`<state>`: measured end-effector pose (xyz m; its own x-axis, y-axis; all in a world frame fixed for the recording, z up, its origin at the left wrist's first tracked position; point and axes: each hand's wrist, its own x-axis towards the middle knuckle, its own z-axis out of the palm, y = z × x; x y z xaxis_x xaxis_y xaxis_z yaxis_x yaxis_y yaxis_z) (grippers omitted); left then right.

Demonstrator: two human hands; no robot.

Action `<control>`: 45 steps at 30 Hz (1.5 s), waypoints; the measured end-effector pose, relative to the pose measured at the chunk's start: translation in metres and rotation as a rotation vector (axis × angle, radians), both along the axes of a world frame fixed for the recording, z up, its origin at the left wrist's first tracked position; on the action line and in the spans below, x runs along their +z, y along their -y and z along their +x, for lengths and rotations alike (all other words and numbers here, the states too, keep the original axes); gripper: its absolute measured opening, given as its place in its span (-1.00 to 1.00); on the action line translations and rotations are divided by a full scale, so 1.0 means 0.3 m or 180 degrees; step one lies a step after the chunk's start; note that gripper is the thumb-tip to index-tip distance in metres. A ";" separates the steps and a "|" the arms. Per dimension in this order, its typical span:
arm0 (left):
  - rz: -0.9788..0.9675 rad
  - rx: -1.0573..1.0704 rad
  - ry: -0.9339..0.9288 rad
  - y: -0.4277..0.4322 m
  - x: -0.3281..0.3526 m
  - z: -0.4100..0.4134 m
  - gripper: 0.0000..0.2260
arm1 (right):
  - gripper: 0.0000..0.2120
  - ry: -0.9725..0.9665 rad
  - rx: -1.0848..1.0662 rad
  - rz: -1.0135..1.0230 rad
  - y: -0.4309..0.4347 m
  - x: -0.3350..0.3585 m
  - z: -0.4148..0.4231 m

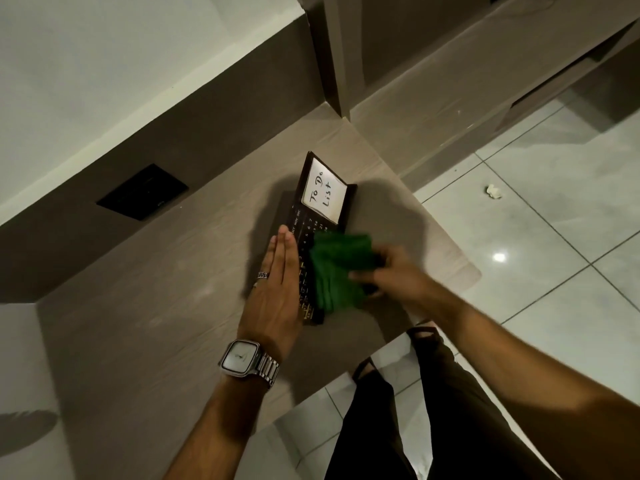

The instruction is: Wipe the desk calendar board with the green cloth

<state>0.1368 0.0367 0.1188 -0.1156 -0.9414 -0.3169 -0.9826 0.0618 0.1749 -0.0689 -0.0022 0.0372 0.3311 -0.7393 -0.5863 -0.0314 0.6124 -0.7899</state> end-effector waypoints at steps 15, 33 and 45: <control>-0.0006 -0.0044 -0.0035 0.000 0.004 0.002 0.16 | -0.64 -0.1106 -0.1127 -0.0788 0.162 0.106 -0.005; -0.0225 0.0121 -0.0421 -0.005 -0.003 0.009 0.19 | -0.63 -0.1328 -0.0066 -0.1568 0.013 0.167 0.126; -0.0262 0.0144 -0.0495 -0.008 0.009 0.000 0.09 | -0.55 -0.1850 -0.0083 -0.2103 -0.080 0.169 0.265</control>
